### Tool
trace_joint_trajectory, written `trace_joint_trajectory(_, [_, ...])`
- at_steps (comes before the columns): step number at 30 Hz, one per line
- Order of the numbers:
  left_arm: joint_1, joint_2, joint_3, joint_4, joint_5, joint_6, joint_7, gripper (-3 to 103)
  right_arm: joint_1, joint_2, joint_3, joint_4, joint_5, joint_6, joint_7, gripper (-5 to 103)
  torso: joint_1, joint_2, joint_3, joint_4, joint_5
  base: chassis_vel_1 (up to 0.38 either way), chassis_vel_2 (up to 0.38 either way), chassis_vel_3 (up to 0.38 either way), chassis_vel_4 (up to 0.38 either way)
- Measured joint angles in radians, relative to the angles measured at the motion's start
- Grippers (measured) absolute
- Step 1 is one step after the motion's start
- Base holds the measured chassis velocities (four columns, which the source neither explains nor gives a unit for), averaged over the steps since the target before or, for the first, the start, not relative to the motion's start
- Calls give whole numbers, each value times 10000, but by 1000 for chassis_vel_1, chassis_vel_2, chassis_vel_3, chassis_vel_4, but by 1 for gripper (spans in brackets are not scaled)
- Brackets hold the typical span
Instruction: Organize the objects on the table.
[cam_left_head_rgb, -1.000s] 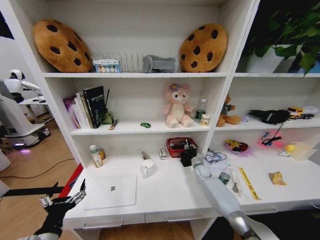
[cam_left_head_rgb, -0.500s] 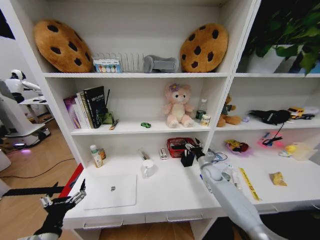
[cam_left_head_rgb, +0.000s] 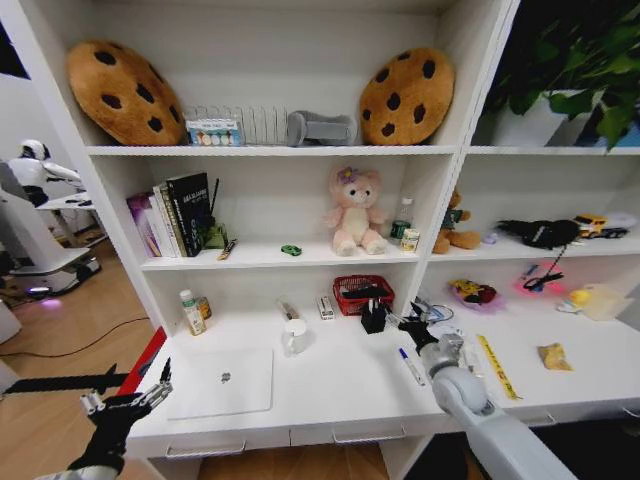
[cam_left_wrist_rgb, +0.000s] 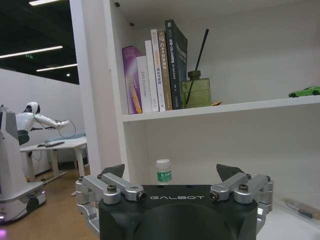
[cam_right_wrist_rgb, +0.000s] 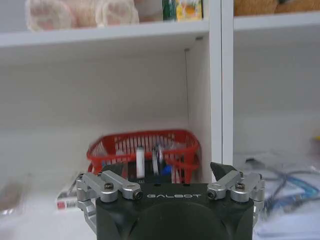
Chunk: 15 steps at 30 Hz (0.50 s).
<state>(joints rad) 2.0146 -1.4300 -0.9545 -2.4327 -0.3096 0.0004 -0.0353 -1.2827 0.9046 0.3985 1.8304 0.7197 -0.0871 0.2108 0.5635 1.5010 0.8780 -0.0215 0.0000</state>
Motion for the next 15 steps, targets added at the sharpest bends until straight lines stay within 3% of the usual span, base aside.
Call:
trace_joint_trajectory(2, [0,0,0,0,0,0,0,100,-141,-58,28,-27,15,-74,-142,98,0,0,0,-1,1,0,0,0,0])
trace_joint_trajectory(8, [0,0,0,0,0,1,0,100,-433,-473,-55,-1038,149,-465,-1698,96,0,0,1,1,0,0,0,0,0])
trace_joint_trajectory(15, [0,0,0,0,0,0,0,100,-283,-523,-213,-1559,787,-939,-1967,88,1,0,1,2,0,0,0,0,0])
